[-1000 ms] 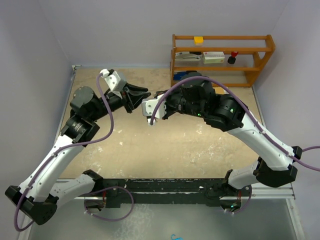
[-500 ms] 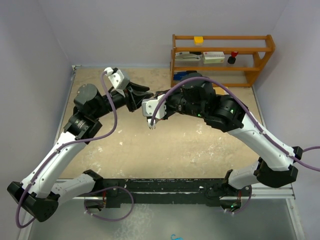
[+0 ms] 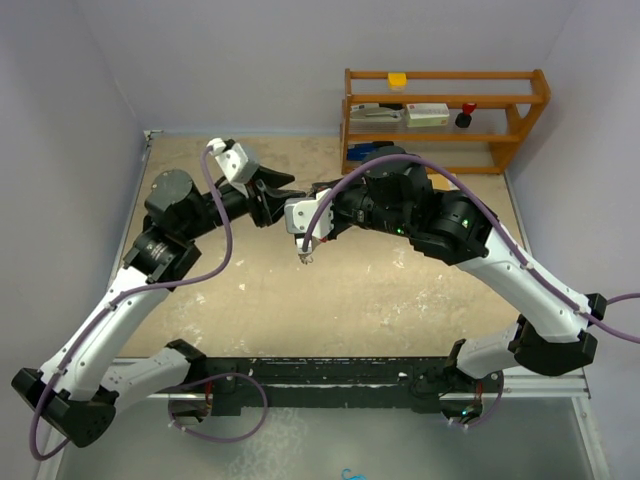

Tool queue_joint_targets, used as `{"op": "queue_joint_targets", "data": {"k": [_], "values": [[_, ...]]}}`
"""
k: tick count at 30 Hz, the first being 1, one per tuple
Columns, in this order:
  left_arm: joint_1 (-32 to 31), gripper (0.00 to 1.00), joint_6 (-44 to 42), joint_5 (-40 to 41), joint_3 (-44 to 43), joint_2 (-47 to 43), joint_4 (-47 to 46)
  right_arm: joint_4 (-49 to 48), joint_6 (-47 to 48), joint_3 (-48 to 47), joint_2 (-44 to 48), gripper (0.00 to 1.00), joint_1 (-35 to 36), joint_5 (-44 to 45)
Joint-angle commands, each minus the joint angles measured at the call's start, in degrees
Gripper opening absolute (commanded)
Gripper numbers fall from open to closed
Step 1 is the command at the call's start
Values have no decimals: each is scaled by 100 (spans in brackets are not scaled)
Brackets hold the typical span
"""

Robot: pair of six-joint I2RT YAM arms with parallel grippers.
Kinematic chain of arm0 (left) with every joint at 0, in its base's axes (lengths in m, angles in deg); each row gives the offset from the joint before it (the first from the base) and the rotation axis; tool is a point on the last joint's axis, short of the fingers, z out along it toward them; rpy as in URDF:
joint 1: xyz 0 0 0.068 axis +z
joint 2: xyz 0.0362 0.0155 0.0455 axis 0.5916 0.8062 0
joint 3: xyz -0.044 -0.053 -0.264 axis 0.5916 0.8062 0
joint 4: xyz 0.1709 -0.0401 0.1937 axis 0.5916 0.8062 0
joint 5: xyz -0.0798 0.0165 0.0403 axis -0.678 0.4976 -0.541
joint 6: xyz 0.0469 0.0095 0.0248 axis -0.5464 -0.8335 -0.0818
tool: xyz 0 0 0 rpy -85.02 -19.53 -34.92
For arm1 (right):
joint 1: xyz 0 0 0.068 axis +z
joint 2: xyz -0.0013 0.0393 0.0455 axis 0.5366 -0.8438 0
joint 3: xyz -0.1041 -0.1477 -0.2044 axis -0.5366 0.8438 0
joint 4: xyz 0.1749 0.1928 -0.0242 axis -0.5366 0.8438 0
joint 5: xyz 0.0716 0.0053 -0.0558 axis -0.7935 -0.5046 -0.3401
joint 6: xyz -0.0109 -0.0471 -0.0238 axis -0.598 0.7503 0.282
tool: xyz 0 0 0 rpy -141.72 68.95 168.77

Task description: Remove the keys from the keyring

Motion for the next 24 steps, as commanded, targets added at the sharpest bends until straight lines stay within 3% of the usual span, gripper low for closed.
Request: {"op": "queue_joint_targets", "data": {"k": [1,24], "values": [[16,41,-346,292,-271,-333,147,-419,51,-14,218,0,2,3],[16,40,-136,-480,-138,-63,-430,-491,46,100,323,0,2,-118]]}}
